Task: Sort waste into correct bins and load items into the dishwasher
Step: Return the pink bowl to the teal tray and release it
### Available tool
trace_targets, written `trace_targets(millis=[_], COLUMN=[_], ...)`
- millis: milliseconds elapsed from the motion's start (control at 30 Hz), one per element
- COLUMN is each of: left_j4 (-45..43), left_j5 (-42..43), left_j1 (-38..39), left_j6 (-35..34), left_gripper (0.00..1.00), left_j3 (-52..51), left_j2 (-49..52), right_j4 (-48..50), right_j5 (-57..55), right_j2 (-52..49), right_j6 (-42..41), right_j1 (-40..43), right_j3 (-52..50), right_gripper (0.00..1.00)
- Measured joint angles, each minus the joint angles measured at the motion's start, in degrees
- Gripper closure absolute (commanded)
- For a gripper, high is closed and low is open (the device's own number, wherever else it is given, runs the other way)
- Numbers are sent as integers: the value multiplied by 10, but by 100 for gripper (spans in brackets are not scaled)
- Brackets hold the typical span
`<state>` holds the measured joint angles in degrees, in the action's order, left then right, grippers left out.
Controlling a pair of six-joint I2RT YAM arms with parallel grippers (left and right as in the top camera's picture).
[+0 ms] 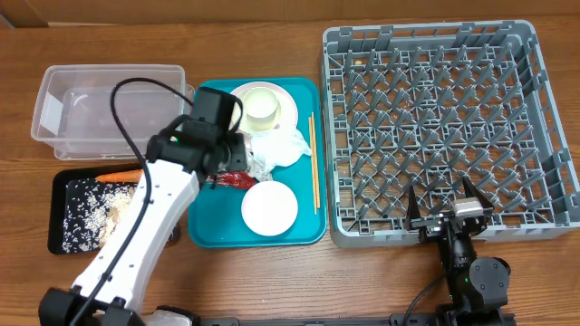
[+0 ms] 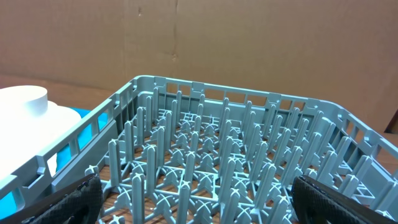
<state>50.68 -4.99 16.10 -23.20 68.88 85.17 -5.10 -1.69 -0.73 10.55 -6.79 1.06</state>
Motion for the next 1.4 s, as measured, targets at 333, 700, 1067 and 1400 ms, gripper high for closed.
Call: trace_targets(millis=[333,700,1067,1400], left_j4=[-3,-34,-61,-61], left_j5=[-8,-17,-17,-17], left_j1=[-6,-16,-16,-16], left_j6=[-30,-56,-69,-75], left_gripper=[48,48,53,62], left_j3=[0,0,0,0], left_j2=[106,177,200,200], right_j4=[0,0,0,0], right_j5=[0,0,0,0], right_j2=[0,0,0,0], right_j6=[0,0,0,0], right_j1=[0,0,0,0], right_j3=[0,0,0,0], right_gripper=[0,0,0,0])
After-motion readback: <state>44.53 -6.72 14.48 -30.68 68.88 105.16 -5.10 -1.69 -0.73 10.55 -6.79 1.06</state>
